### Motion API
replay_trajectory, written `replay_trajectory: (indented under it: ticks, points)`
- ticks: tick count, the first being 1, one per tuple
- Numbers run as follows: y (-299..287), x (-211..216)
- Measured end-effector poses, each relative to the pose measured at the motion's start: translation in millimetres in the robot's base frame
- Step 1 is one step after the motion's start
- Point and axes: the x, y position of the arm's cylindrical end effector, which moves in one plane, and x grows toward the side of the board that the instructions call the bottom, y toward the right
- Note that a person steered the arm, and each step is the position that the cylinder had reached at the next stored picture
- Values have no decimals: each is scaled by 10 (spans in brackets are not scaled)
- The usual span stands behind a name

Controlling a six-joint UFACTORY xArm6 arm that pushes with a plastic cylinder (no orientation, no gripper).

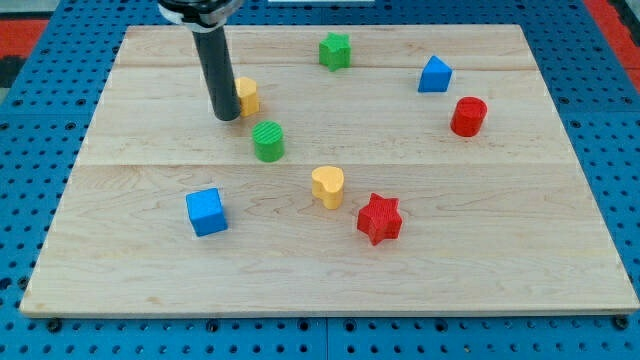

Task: Point your arm to the red star

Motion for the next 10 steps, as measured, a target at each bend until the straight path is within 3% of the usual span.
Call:
replay_trajectory:
  ticks: [2,3,4,5,6,8,10]
  points:
    - [506,-101]
    - [1296,258]
    - [899,444]
    - [619,369]
    - [936,370]
    - [1874,837]
    - [1464,1188]
